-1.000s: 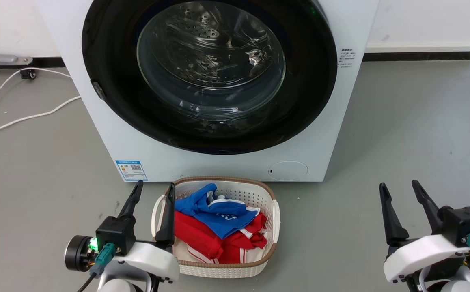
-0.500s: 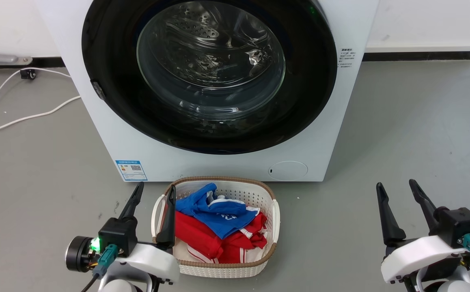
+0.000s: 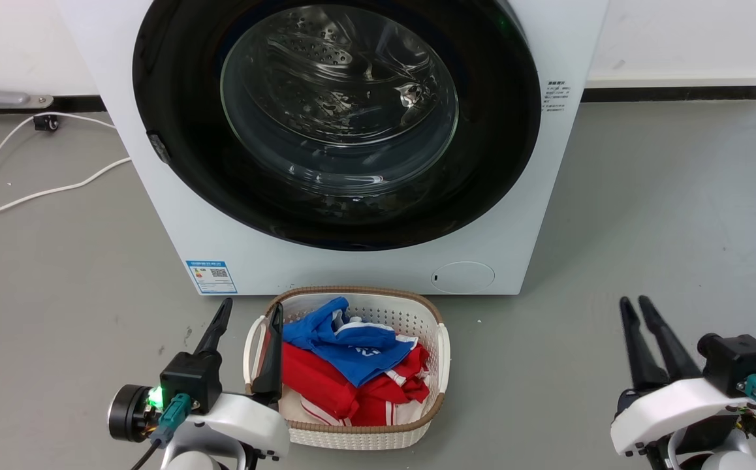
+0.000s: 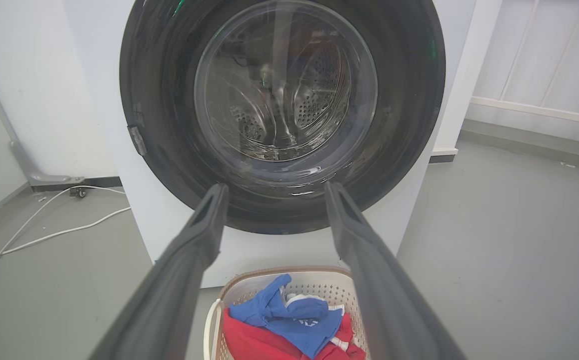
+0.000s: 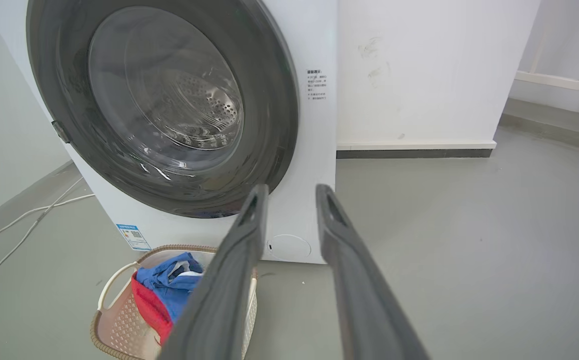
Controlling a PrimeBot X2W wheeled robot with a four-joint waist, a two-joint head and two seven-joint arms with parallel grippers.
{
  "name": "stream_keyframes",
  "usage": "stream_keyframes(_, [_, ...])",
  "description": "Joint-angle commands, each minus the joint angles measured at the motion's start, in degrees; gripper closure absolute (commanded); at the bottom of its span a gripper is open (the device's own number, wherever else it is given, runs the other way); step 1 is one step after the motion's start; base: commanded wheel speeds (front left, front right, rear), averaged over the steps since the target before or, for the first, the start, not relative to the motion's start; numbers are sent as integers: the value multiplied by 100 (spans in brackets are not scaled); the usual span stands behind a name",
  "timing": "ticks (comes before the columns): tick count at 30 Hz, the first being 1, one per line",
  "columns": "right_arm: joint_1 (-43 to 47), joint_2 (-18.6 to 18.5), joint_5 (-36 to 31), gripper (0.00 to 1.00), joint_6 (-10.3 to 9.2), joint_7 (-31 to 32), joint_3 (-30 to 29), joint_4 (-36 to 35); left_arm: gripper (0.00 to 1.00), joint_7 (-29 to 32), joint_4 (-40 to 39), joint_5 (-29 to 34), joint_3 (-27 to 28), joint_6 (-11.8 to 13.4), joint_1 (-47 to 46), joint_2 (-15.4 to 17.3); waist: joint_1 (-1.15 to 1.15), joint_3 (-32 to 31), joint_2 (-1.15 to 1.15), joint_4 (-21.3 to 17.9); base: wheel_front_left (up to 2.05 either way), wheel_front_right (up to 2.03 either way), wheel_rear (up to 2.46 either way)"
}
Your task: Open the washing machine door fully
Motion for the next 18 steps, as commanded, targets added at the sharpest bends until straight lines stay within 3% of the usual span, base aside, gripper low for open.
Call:
stream_keyframes(1, [-44, 16, 125, 100, 12, 1, 11, 25, 0, -15, 14, -11, 3, -9, -63, -9, 0, -4, 0, 0, 0, 0, 0])
stream_keyframes(5, [-62, 14, 509, 100, 12, 68, -95, 116, 0, -16, 21, -22, 10, 8, -59, -13, 0, -13, 0, -10, 0, 0, 0])
stream_keyframes(11, [-142, 13, 1984, 100, 8, 320, -280, 420, 0, -16, 24, -37, -7, 8, -88, -30, 0, 7, 0, -7, 0, 0, 0])
stream_keyframes(18, [-407, 11, 4983, 100, 8, 634, -507, 845, 0, -16, -25, -28, -24, 21, -106, -51, 0, 95, 0, 21, 0, 0, 0])
